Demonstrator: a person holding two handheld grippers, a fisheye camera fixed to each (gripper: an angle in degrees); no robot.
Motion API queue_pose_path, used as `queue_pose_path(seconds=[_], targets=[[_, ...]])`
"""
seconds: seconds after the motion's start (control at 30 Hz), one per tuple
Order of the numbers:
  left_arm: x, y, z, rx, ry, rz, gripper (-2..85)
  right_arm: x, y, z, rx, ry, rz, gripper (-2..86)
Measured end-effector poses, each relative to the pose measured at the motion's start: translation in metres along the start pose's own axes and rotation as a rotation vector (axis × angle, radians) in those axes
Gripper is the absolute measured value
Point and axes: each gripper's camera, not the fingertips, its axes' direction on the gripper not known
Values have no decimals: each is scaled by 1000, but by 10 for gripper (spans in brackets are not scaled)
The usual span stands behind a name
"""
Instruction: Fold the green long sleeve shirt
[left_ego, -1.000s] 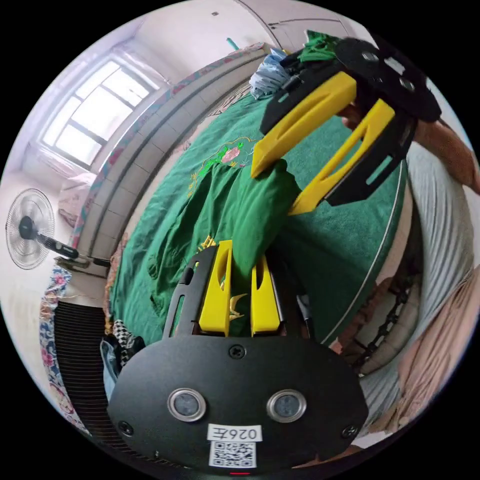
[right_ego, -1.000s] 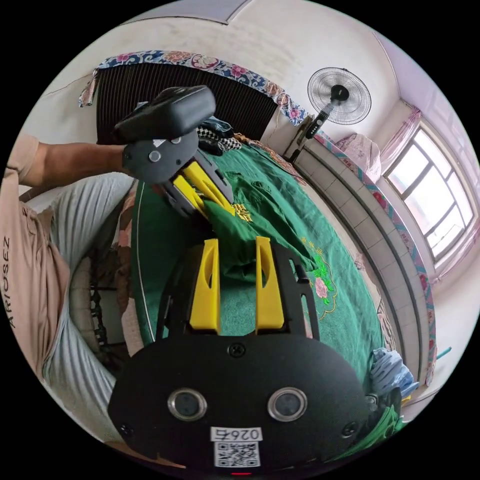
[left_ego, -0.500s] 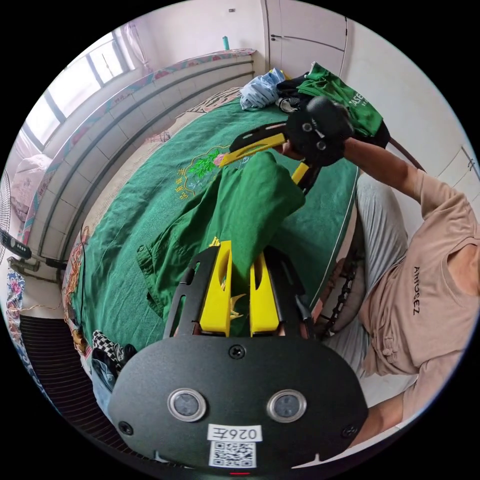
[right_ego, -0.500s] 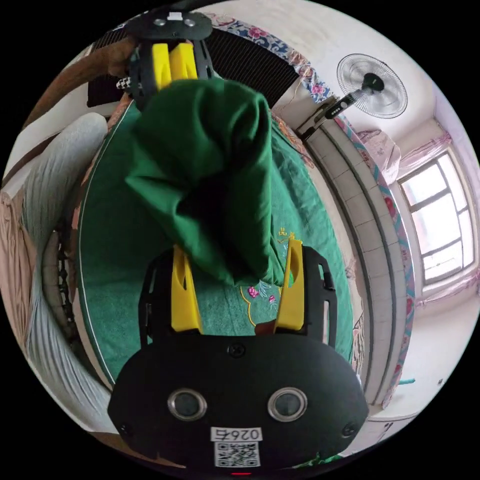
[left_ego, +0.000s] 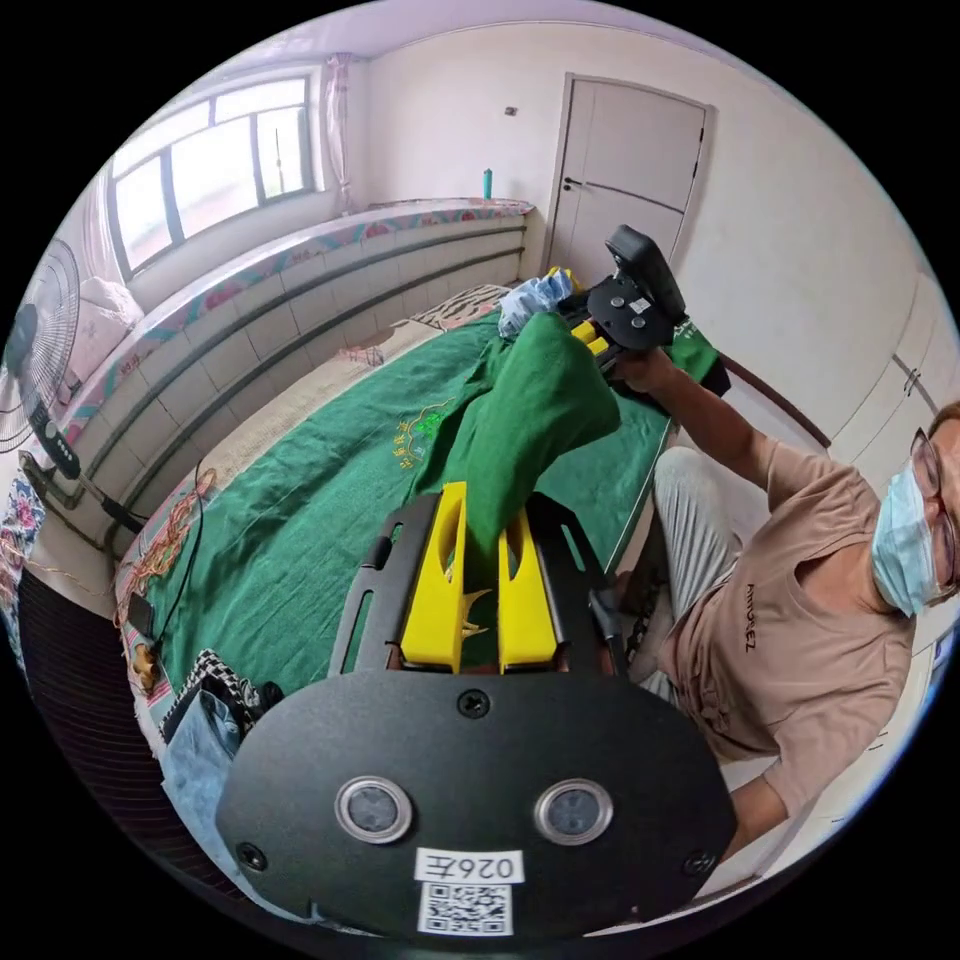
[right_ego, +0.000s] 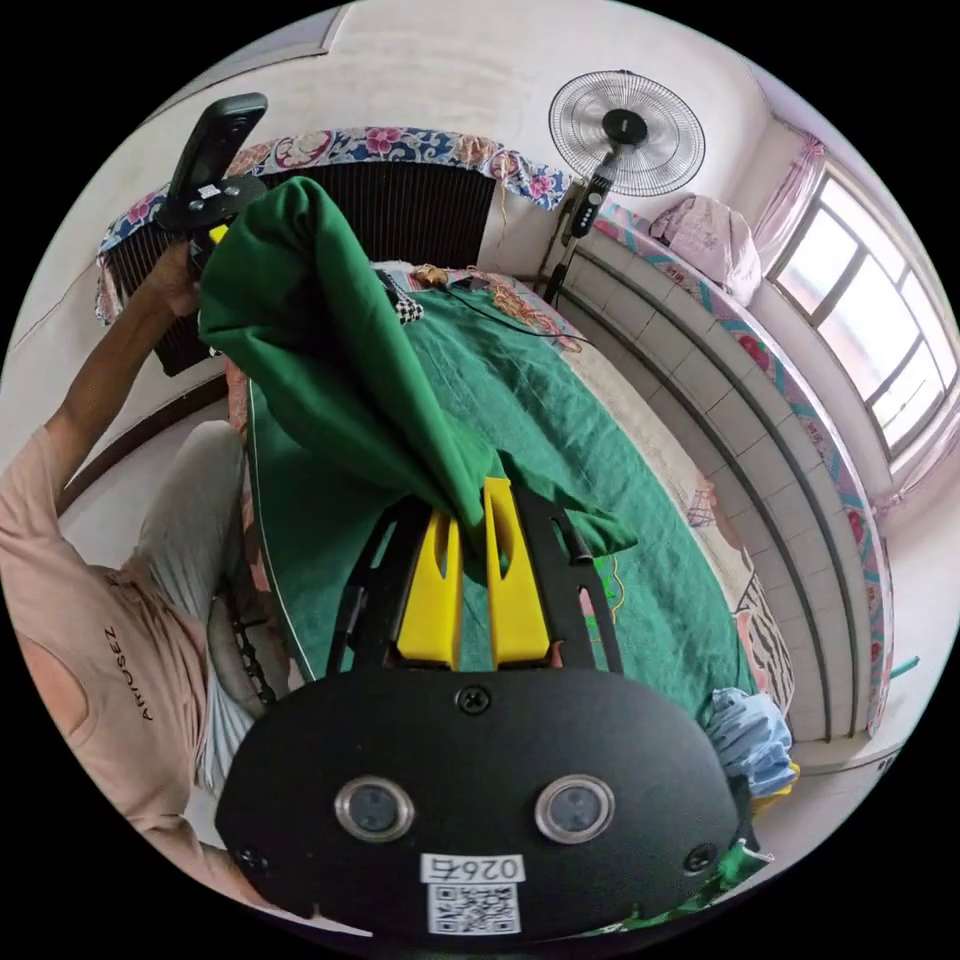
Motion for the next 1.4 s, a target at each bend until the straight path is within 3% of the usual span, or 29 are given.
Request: queue_pose_path(seconds=[0.23, 0.47, 0.63, 0.73, 0.83, 0.9, 0.97, 1.07, 1.17, 1.4], targets=[[-22, 110, -72, 164, 6, 13, 46, 28, -77, -158, 12, 54, -77, -11], [-164, 222, -48, 168, 77, -168, 45, 109, -218, -147, -181, 13, 44, -11], [-219, 271, -129, 255, -88, -116, 48, 122, -334, -217, -50, 160, 93, -11], [-224, 332, -188, 295, -305, -48, 55, 79, -411, -256, 64, 332, 32, -11], [-255, 439, -212, 271, -417, -153, 61, 0, -484, -231, 81, 418, -123, -10], [-282, 528, -206, 273, -422, -281, 64, -56, -524, -186, 42, 361, -245, -9], [-313, 655, -181, 279, -348, -479, 63, -127, -567, -110, -63, 180, -404, -9], [-319, 789, -143, 243, -244, -650, 62, -183, -601, -55, -178, -11, -485, -10], [-290, 866, -152, 398, -235, -639, 64, -202, -620, -69, -147, -40, -511, -10], [-248, 934, -173, 365, -254, -644, 75, -240, -658, -115, -129, -79, -551, 1]])
